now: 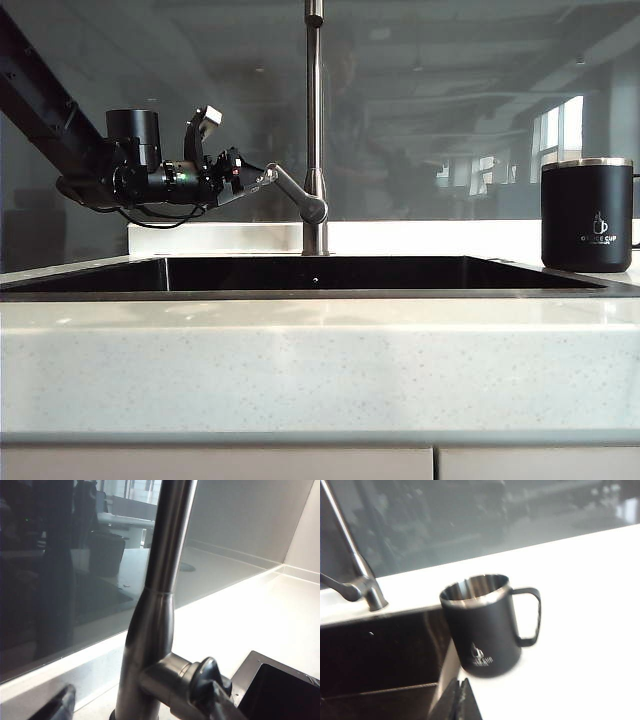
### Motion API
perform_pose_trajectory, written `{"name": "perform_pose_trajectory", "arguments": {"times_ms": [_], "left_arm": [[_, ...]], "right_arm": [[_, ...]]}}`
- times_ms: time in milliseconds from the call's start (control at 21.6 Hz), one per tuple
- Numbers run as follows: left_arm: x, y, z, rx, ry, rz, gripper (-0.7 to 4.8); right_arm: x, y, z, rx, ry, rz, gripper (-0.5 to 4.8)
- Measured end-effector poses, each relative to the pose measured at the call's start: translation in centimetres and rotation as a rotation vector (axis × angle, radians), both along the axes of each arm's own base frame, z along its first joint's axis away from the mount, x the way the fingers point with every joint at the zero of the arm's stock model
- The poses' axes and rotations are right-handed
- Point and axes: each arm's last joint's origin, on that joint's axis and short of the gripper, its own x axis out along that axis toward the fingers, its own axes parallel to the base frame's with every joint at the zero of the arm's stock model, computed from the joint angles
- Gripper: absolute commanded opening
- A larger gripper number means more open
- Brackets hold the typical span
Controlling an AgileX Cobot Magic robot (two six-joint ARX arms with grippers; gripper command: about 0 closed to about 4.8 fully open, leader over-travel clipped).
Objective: Pick up the mug next to the sink, go to the faucet to get some water, pour the water into the sink, and finally put the mug back to its place.
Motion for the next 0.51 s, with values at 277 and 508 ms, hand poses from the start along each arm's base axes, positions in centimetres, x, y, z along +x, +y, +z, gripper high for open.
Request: {"name": "perform_pose_trajectory", "arguments": {"times_ms": [277, 508], "left_arm": [[0.0, 0.0, 0.0, 0.0, 0.0, 0.0, 3.37], [0.0, 0.0, 0.0, 0.0, 0.0, 0.0, 3.37]], "right_arm": [[-1.8, 0.0, -1.6, -0.033, -0.011, -0.049, -0.06], [-2.3, -0.1, -1.4, -0.043, -0.076, -0.052, -0.06]]}}
